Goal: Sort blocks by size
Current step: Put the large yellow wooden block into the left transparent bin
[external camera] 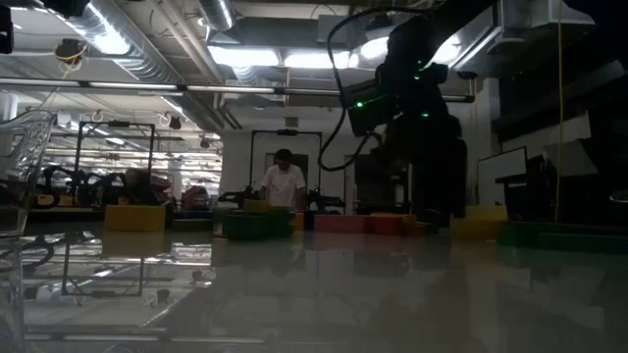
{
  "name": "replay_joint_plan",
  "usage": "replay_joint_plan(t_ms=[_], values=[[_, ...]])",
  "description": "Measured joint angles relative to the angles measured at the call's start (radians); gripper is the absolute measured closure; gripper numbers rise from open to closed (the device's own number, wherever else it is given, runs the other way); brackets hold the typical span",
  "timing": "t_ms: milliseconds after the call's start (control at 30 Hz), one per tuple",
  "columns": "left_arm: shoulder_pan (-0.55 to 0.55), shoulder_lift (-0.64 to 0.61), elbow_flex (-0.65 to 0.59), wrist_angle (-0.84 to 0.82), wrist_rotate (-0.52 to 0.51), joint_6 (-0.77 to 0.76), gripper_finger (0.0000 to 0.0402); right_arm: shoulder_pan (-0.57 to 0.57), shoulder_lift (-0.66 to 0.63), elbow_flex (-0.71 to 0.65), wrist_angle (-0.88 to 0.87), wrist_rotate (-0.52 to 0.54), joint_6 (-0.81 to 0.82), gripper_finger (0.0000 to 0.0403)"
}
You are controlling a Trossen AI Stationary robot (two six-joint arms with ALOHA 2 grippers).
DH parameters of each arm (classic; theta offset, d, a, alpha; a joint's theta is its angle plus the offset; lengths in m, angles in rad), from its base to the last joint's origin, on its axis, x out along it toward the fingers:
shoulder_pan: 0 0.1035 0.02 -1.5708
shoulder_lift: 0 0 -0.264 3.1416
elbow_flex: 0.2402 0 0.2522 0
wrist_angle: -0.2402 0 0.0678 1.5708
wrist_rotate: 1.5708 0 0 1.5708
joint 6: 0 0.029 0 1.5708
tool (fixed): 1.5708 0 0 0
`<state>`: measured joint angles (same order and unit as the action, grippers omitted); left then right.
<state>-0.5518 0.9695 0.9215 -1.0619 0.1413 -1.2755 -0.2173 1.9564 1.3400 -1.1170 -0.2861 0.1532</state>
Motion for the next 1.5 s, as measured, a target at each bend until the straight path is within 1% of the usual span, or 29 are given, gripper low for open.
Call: replay_joint_plan(t_ms=[167,267,400,467,567,733,800,900,1000,1333,1400,1500], values=[[0.000,0.000,0.000,0.000,0.000,0.000,0.0249,0.003,0.003,0.040,0.132,-0.077,-0.002,0.0247],[0.000,0.000,0.000,0.000,-0.001,0.000,0.0249,0.002,0.003,0.045,0.248,-0.112,-0.002,0.0247],[0.000,0.000,0.000,0.000,-0.007,0.000,0.0249,0.002,0.003,0.045,0.366,-0.120,-0.001,0.0247],[0.000,0.000,0.000,0.000,-0.018,0.000,0.0249,0.002,0.002,0.045,0.396,-0.121,-0.001,0.0247],[0.000,0.000,0.000,0.000,-0.037,0.000,0.0249,0.002,0.002,0.045,0.389,-0.121,-0.001,0.0247],[0.000,0.000,0.000,0.000,-0.041,0.000,0.0249,0.002,0.000,0.045,0.324,-0.117,-0.003,0.0247],[0.000,0.000,0.000,0.000,-0.041,0.000,0.0249,0.002,0.000,0.045,0.326,-0.085,-0.007,0.0247],[0.000,0.000,0.000,0.000,-0.041,0.000,0.0249,0.002,0.002,0.045,0.346,-0.009,-0.008,0.0246],[0.000,0.000,0.000,0.000,-0.042,0.000,0.0249,0.002,0.007,0.046,0.361,0.038,-0.034,0.0246],[0.000,0.000,0.000,0.000,-0.042,0.000,0.0249,0.002,0.031,0.048,0.366,0.067,-0.048,0.0246],[0.000,0.000,0.000,0.000,-0.042,0.000,0.0249,0.002,0.032,0.061,0.329,0.067,-0.048,0.0246],[0.000,0.000,0.000,0.000,-0.042,0.000,0.0249,0.002,0.032,0.122,0.231,0.067,-0.048,0.0246]])
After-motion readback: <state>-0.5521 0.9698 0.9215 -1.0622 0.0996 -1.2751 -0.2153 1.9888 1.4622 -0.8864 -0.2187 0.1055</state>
